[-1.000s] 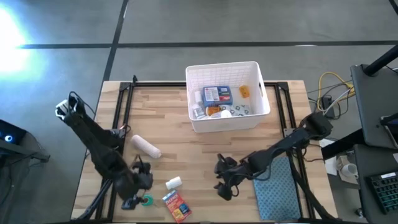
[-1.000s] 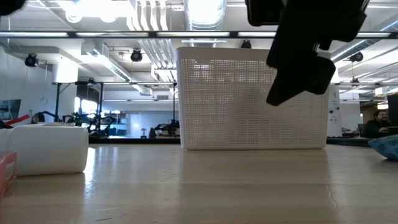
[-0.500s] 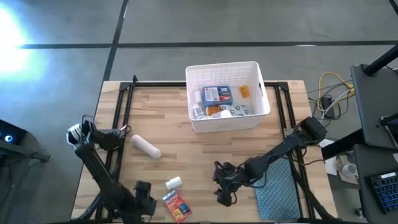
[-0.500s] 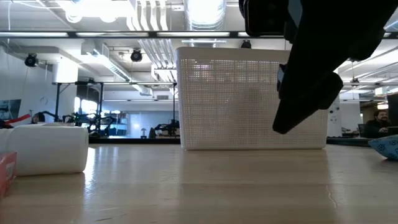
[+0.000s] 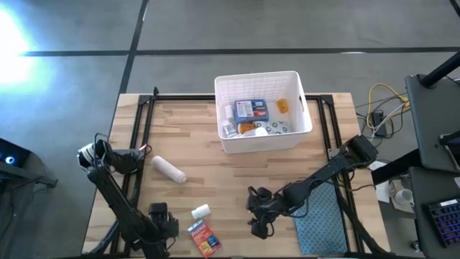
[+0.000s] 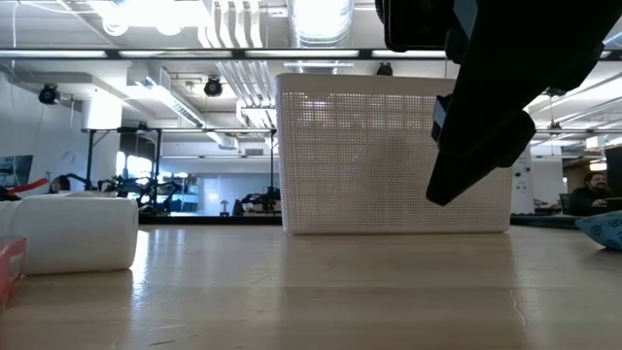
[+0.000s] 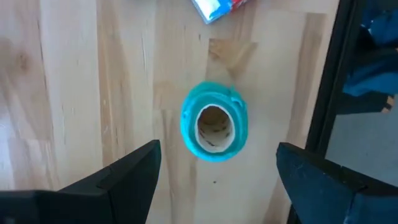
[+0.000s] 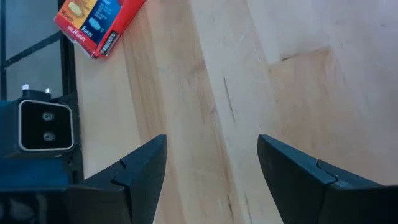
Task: Pick & place medical supplies in basket/bin
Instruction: Put the green bandage into the white bin
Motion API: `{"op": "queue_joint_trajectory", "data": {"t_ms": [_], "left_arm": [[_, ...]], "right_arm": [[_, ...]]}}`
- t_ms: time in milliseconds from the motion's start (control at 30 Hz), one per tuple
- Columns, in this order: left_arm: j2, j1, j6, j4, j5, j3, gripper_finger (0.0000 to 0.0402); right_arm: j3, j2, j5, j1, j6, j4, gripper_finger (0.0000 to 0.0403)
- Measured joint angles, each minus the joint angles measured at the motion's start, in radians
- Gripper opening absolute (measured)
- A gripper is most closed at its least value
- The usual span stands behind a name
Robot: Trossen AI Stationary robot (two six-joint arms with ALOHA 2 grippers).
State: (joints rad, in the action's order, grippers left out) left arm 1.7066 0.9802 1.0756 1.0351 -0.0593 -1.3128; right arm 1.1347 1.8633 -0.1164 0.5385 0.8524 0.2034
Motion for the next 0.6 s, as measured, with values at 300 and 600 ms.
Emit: {"op": "queue_joint_trajectory", "data": {"t_ms": [300, 600], "left_arm": [[0.0, -0.016, 0.001, -0.02, -0.041, 0.044, 0.0297], [0.0, -0.022, 0.001, -0.083, -0.029, 0.09, 0.0297]], "right_arm": [[-0.005, 0.0, -0.015, -0.003, 0.0, 0.002, 0.024], [-0.005, -0.001, -0.015, -0.002, 0.002, 0.002, 0.024]]}}
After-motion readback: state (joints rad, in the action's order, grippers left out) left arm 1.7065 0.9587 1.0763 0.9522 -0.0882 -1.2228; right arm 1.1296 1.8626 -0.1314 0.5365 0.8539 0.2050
